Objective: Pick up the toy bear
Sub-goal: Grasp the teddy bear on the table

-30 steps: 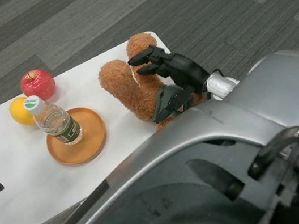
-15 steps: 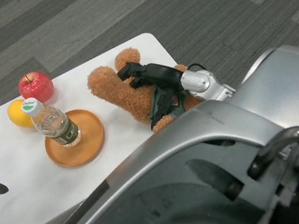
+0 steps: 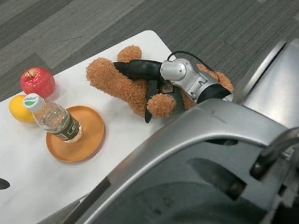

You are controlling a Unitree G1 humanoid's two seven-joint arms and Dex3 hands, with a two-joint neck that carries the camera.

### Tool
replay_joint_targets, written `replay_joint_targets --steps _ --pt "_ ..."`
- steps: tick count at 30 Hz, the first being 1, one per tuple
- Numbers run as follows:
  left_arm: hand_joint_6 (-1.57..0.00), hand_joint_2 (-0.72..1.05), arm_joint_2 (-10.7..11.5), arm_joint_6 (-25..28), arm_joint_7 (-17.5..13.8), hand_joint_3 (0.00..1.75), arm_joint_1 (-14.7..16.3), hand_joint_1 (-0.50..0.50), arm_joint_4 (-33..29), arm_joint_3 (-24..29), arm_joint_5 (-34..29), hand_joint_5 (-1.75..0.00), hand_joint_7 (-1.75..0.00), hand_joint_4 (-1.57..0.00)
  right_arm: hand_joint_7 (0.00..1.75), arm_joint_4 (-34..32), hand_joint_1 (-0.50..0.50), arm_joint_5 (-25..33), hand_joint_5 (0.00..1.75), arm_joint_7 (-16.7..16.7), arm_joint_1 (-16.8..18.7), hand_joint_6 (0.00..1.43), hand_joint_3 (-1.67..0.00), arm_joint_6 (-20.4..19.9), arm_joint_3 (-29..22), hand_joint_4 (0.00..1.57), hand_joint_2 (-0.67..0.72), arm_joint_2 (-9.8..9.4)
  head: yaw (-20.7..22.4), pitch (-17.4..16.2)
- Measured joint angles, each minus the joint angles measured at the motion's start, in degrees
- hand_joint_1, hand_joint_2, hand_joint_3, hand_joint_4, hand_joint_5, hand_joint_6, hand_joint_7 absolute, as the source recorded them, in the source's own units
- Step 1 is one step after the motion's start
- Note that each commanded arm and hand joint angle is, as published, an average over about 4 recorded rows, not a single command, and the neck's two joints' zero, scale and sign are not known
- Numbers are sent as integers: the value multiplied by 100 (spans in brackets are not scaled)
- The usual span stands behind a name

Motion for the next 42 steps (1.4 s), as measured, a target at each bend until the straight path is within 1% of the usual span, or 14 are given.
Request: replay_joint_targets --steps 3,6,10,12,16,19,22,24,26,28,31,35,38,42 --pt "0 -64 -2 0 0 9 0 -48 -2 0 10 -31 -14 0 66 314 -39 -37 87 -25 -219 0 -36 -96 13 0 -46 -46 49 -3" --pt "0 -64 -5 0 0 9 0 -48 -1 0 15 -31 -14 0 84 558 -38 -22 95 -111 -368 0 -50 -165 45 0 -53 -82 114 -15" --pt "0 -64 -9 0 0 9 0 -48 -2 0 17 -31 -14 0 126 858 -33 89 97 -178 -537 0 -75 -211 130 0 -57 -111 139 -20" --pt "0 -64 -11 0 0 9 0 -48 -2 0 18 -31 -14 0 136 1022 -33 203 97 -191 -631 1 -95 -221 176 0 -60 -128 157 -22" --pt "0 -64 -11 0 0 9 1 -47 -2 -1 18 -31 -14 0 140 1512 -33 635 97 -382 -878 9 -125 -297 351 0 -60 -190 197 -26" --pt "0 -64 -14 0 1 9 1 -48 -2 -2 18 -31 -14 0 140 1894 -33 979 97 -683 -1029 16 -125 -491 490 0 -60 -207 241 -33" --pt "0 -64 -17 0 1 9 0 -48 -3 -2 19 -31 -14 0 140 2136 -33 1164 97 -847 -1131 24 -123 -627 602 0 -64 -217 289 -38" --pt "0 -64 -19 0 0 9 1 -48 -8 -2 19 -31 -14 0 147 2242 -35 1303 104 -894 -1187 36 -123 -646 659 0 -67 -227 333 -35" --pt "0 -64 -21 0 0 9 2 -47 -37 1 20 -31 -14 0 154 2356 -38 1585 114 -945 -1230 51 -115 -658 776 0 -67 -248 373 -32" --pt "0 -64 -25 0 0 9 4 -47 -74 6 21 -31 -14 0 154 2419 -38 1806 116 -998 -1242 60 -111 -679 871 0 -67 -267 410 -29" --pt "0 -64 -31 0 0 9 12 -48 -96 14 23 -31 -14 0 154 2427 -40 1950 116 -1101 -1242 62 -107 -739 932 0 -67 -276 457 -16" --pt "0 -64 -34 0 0 9 36 -48 -102 21 24 -31 -14 0 155 2382 -42 2273 116 -1295 -1231 63 -111 -826 1009 0 -67 -280 592 30" --pt "0 -64 -44 0 0 9 53 -48 -113 35 26 -31 -14 0 154 2145 -42 2647 121 -1491 -1211 61 -111 -873 1117 0 -67 -282 781 113" --pt "0 -64 -51 -2 0 9 69 -48 -127 63 40 -31 -14 0 154 1785 -43 2914 116 -1705 -1193 58 -105 -881 1172 0 -67 -279 993 231"
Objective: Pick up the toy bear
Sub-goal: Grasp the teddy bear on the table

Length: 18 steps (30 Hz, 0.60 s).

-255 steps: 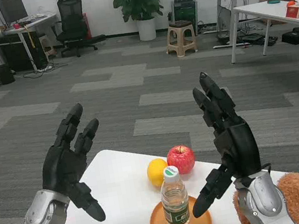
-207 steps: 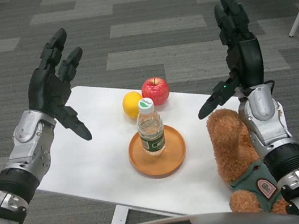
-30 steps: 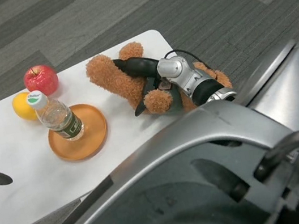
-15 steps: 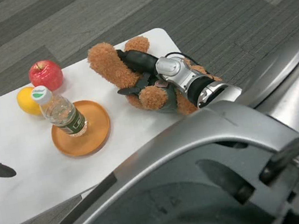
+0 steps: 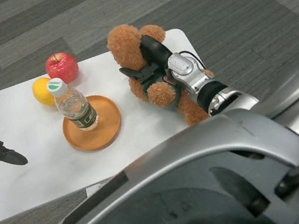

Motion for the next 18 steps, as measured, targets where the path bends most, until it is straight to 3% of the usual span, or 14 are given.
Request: replay_joint_targets --steps 10,18 --pt "0 -64 -8 -1 0 9 25 -48 -20 68 45 -31 -14 0 154 -1029 -44 352 126 -456 64 58 -89 0 110 0 -67 -5 533 452" --pt "0 -64 -11 -1 0 9 28 -48 -23 94 98 -31 -14 0 154 -1858 -46 627 136 -905 106 67 -79 -24 246 4 -60 -13 836 830"
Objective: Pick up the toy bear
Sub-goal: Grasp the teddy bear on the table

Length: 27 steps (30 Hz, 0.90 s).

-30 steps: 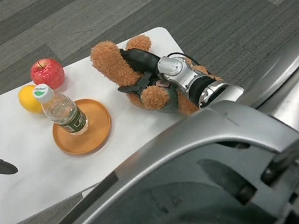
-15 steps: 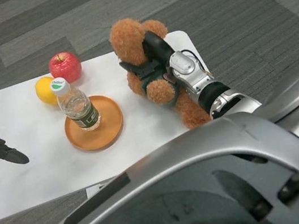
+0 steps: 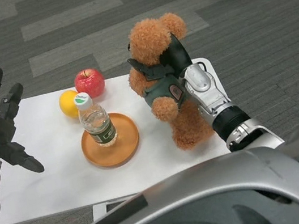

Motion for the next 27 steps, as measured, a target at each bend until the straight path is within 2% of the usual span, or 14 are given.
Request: replay_joint_targets --steps 4,12,15,23,27 --pt "0 -64 -2 -1 0 9 0 -48 -2 7 3 -31 -14 0 154 -359 -42 119 145 -244 15 74 -79 -11 23 11 -60 -2 63 148" --pt "0 -64 -4 -2 0 9 0 -48 -3 12 6 -31 -14 0 147 -827 -46 257 148 -565 18 83 -79 -26 58 20 -60 -4 148 309" --pt "0 -64 -4 -3 0 9 0 -48 -12 12 13 -31 -14 0 148 -944 -46 402 155 -738 19 83 -79 -148 122 20 -60 -11 162 342" --pt "0 -64 -4 -4 0 9 0 -48 -109 30 49 -31 -14 0 154 -1545 -42 502 155 -1162 51 80 -79 -300 247 17 -60 -20 197 444" --pt "0 -64 -4 -4 0 9 5 -48 -177 78 77 -31 -14 0 154 -1765 -43 608 155 -1383 63 80 -79 -412 416 17 -60 -33 220 480"
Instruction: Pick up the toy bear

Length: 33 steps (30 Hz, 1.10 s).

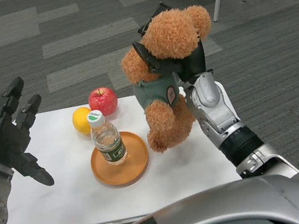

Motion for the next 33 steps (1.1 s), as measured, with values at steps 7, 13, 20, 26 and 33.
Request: replay_joint_targets --steps 7,13,20,26,33 --pt "0 -64 0 0 0 9 80 -48 -26 104 74 -31 -14 0 154 -275 -44 47 155 -318 92 77 -87 -132 77 17 -60 0 78 23" --pt "0 -61 0 0 1 9 99 -48 -50 194 112 -31 -14 0 154 -375 -46 71 155 -408 230 79 -87 -177 107 17 -60 0 113 27" --pt "0 -64 -3 1 1 4 111 -48 -143 323 220 -31 -14 0 154 -473 -45 72 155 -413 257 80 -87 -178 168 17 -60 0 212 40" --pt "0 -64 -23 0 2 9 149 -48 -280 587 362 -31 -14 0 154 -601 -46 76 155 -419 294 80 -87 -180 289 17 -60 -1 273 85" --pt "0 -64 -104 -24 6 9 194 -48 -443 821 483 -31 -14 0 154 -676 -46 76 155 -421 297 80 -87 -180 382 17 -60 -1 325 137"
